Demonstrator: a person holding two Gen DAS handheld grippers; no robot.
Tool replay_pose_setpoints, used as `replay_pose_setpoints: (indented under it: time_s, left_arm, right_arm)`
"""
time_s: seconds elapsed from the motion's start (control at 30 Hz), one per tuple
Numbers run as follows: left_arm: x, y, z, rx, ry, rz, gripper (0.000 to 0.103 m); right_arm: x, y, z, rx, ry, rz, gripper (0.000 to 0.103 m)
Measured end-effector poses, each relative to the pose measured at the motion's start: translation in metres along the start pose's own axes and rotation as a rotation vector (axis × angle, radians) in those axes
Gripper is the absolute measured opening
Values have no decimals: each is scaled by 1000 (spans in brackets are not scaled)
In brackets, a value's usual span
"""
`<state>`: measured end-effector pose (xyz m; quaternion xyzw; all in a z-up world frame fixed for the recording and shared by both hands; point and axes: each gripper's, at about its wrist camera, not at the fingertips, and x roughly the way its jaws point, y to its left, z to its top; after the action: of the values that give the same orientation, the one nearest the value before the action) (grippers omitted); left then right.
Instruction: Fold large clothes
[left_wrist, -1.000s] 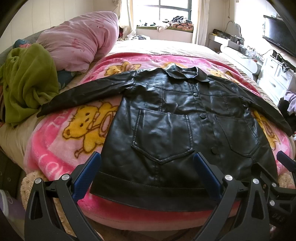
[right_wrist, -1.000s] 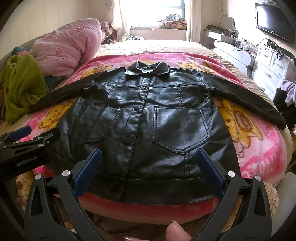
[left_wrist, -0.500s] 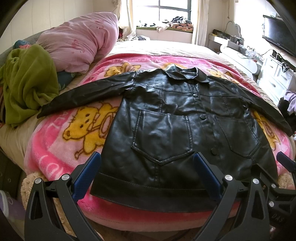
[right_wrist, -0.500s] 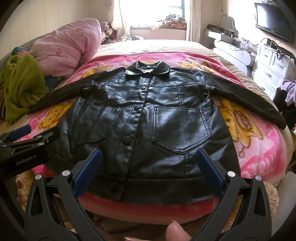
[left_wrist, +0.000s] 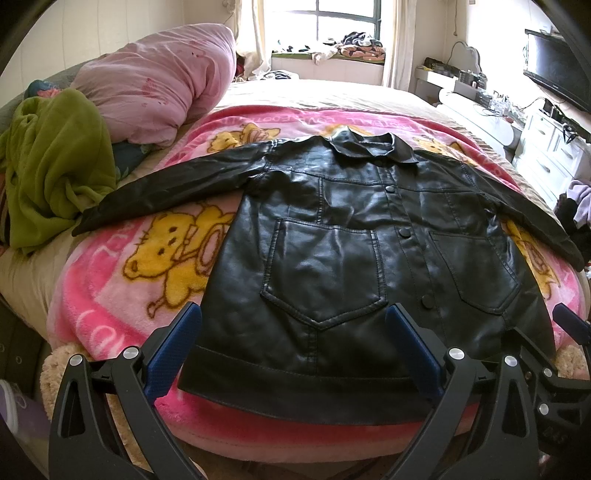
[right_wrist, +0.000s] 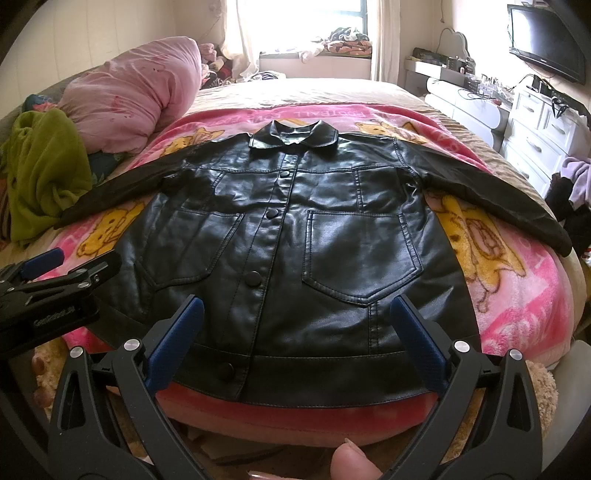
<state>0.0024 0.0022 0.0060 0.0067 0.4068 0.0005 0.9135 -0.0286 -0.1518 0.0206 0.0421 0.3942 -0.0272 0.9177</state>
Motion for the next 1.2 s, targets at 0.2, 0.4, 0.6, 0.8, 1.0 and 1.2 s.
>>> replay_pose_setpoints:
  time_s: [0.2, 0.4, 0.6, 0.8, 1.0, 1.2]
  left_arm:
    - [0, 0, 1, 2, 0, 2, 99]
    - [0, 0, 2, 2, 3, -1, 99]
    - [14, -7, 6, 8, 27, -17, 99]
    - [30, -11, 13, 5, 45, -14, 99]
    - [43, -14, 30, 5, 39, 0, 99]
    - [55, -18, 54, -8, 35, -15, 99]
  right_arm:
    - [1, -1, 0, 1, 0, 0, 95]
    - [1, -2, 0, 3, 1, -2, 95]
    - [3, -1, 5, 13, 7, -5, 95]
    - [14, -7, 12, 11, -3, -6, 95]
    - [22, -8, 31, 5, -7, -6, 95]
    - [36, -11, 55, -3, -10, -16, 95]
